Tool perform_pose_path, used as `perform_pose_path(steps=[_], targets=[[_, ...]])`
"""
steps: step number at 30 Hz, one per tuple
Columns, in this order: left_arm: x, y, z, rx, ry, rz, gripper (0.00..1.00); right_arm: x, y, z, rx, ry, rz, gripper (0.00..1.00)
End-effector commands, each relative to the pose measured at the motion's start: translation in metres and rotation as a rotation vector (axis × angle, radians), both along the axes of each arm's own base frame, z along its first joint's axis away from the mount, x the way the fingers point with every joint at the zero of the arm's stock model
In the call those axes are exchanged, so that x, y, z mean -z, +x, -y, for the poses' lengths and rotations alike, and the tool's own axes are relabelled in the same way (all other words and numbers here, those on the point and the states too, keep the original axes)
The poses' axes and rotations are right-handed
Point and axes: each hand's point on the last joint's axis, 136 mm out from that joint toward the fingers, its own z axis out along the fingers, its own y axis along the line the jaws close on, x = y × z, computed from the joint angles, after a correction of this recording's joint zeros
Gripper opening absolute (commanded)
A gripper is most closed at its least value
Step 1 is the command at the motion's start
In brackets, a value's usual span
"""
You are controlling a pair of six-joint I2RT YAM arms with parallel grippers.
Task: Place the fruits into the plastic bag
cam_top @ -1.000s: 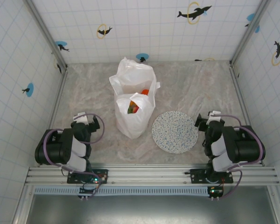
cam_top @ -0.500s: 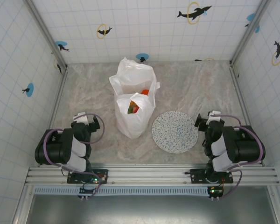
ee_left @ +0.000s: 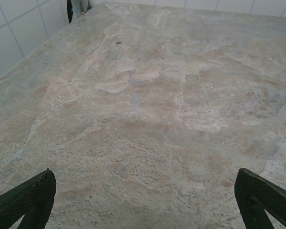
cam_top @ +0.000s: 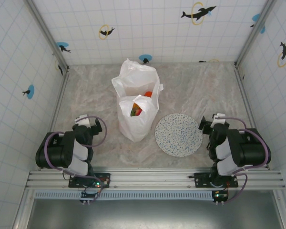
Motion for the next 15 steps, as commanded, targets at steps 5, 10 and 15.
perform_pose_path(steps=[5, 10, 15], targets=[[-0.0062, 0.0006, 0.0018, 0.015, -0.004, 0.029, 0.98, -0.0039, -0.0031, 0.0010, 0.003, 0.001, 0.022, 1.00], [-0.0053, 0.0011, 0.0024, 0.018, -0.006, 0.026, 0.98, -0.0038, -0.0031, 0.0011, 0.003, 0.001, 0.022, 1.00], [-0.0061, 0.0013, 0.0026, 0.019, -0.005, 0.029, 0.98, -0.0040, -0.0030, 0.0009, 0.003, 0.002, 0.023, 1.00]])
